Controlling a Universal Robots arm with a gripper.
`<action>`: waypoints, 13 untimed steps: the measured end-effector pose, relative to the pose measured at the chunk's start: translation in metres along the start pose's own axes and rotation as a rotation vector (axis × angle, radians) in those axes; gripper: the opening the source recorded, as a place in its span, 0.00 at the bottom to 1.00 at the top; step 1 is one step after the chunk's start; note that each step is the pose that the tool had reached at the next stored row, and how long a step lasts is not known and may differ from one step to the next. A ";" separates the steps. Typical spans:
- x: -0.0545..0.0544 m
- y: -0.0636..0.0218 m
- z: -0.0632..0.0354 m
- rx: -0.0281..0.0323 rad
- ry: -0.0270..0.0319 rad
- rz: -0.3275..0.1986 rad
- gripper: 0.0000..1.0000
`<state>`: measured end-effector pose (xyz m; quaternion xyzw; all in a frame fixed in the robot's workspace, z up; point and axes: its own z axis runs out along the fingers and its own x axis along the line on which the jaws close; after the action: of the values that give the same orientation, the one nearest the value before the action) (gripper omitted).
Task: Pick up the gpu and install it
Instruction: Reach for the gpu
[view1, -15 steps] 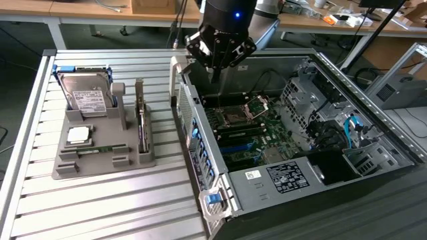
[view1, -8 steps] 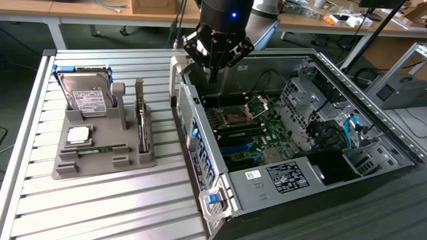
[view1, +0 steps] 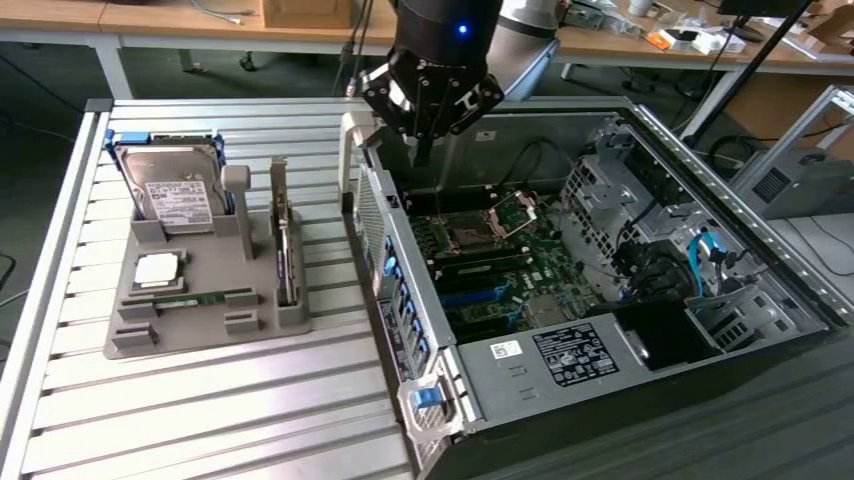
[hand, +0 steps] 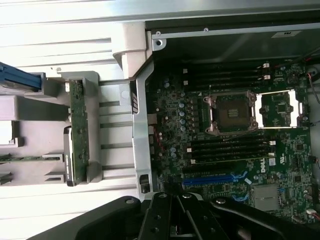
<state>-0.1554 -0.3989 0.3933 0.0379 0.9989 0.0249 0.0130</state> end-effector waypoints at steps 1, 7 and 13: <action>0.001 -0.0001 0.0000 0.0000 0.0000 0.000 0.11; 0.003 -0.0002 -0.0001 0.0000 0.0000 0.000 0.11; 0.006 -0.0005 -0.0002 0.0001 0.0001 0.000 0.11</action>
<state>-0.1613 -0.3989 0.3932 0.0379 0.9989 0.0249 0.0129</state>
